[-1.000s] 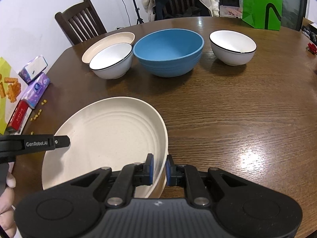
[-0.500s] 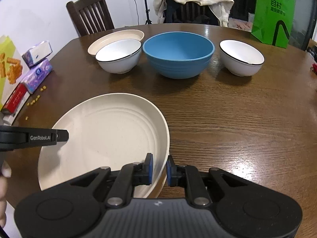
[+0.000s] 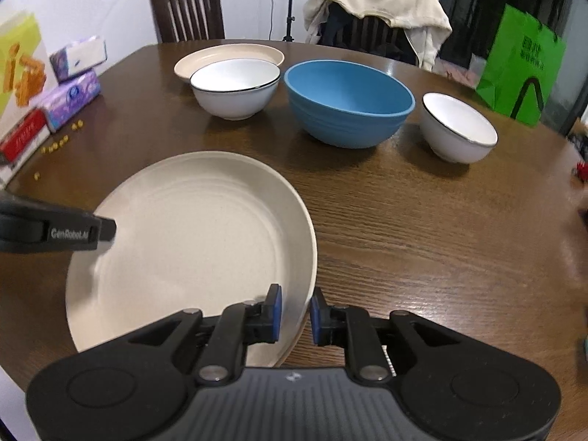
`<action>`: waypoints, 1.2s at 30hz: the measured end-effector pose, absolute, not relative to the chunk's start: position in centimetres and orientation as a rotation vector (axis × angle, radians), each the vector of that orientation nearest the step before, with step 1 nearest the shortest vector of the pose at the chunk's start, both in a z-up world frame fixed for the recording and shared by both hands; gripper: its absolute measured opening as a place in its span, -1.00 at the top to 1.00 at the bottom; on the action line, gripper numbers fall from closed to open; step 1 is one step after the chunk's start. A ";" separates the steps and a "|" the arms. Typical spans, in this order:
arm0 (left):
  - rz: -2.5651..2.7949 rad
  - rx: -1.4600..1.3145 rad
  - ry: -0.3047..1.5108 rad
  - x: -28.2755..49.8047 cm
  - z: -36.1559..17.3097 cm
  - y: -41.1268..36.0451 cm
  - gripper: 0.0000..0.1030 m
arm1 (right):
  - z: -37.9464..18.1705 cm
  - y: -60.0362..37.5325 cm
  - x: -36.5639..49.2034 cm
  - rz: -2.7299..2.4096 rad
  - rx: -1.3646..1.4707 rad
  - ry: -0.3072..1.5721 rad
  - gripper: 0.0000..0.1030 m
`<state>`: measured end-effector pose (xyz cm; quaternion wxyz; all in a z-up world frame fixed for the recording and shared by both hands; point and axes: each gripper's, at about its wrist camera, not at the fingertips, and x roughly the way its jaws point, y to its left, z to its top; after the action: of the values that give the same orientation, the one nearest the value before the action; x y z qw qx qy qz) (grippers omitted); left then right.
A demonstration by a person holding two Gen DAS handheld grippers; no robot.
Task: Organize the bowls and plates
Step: 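Lower the left tool's beige plate to the table while the right tool lowers its plate, then open the left tool to release its plate while the right tool releases its plate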
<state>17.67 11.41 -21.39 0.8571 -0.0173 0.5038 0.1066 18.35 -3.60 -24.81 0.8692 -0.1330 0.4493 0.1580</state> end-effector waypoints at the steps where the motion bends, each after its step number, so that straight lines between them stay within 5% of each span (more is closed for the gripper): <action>1: 0.224 -0.029 1.060 17.7 -21.4 11.3 0.55 | -24.8 -3.5 18.4 0.330 -0.281 0.939 0.69; 26: 0.221 -0.087 1.129 17.8 -21.0 11.8 0.49 | -25.5 -2.0 19.6 0.306 -0.383 1.042 0.52; 30: 0.199 -0.133 1.092 17.4 -20.1 12.4 -0.05 | -24.9 -2.9 20.0 0.330 -0.301 1.057 0.32; 36: 0.213 -0.150 0.984 16.7 -17.4 13.1 -0.81 | -22.7 -4.5 20.1 0.333 -0.203 1.001 -0.49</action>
<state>16.65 13.14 -17.36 0.8734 -0.0716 0.4709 0.1018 20.10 -4.48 -22.67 0.8592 -0.0967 0.4766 0.1588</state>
